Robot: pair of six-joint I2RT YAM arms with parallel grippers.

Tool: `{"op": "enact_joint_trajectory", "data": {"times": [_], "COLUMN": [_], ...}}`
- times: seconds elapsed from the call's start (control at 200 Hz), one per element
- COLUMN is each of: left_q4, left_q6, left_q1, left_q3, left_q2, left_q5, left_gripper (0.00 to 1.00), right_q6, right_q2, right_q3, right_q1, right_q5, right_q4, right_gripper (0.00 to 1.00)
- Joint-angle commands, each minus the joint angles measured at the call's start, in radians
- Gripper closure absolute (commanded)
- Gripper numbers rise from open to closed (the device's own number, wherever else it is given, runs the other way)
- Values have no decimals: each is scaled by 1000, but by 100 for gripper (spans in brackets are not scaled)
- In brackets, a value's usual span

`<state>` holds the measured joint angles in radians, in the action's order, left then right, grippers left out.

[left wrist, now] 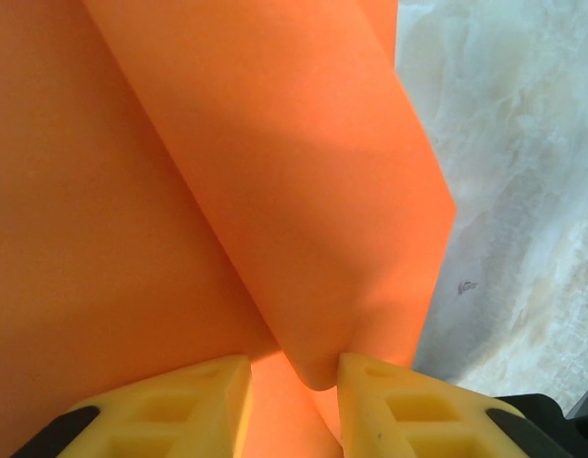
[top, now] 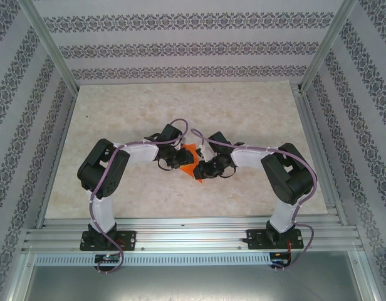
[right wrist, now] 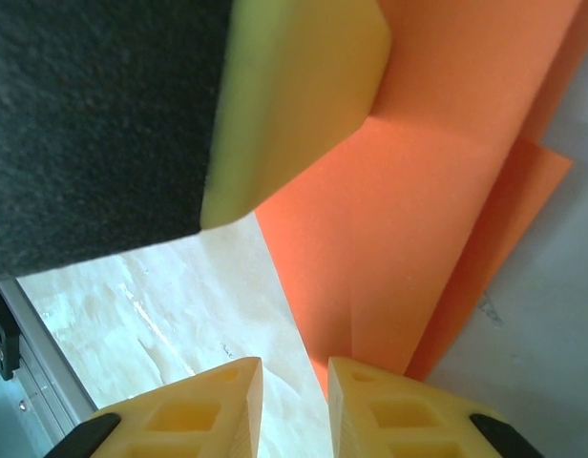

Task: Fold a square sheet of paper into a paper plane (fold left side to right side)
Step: Fourth fold the wing at the center of the table.

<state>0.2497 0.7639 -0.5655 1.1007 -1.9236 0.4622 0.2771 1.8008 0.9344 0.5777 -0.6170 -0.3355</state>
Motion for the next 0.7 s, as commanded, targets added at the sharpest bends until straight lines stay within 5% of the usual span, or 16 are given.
{"op": "enact_joint_trajectory", "data": {"times": [0.0,0.475,0.694], "left_q4": [56,66,41], "left_q6": [-31,-43,-84], "left_q1": [-13,-11,10], "left_q3": [-13,-13,-32], "left_q2": [-66,-60,65], "left_q5": [-74,-83,-54], "left_gripper": [67,67,65], "right_q6": [-26,-22,-15], "right_q2": [25,62,99], "right_q3": [17,-8,-16], "right_q1": [-16,-54,-68], "right_q5": [27,23,26], "right_q4": [-20,-25,-49], "right_gripper": [77,84,89]}}
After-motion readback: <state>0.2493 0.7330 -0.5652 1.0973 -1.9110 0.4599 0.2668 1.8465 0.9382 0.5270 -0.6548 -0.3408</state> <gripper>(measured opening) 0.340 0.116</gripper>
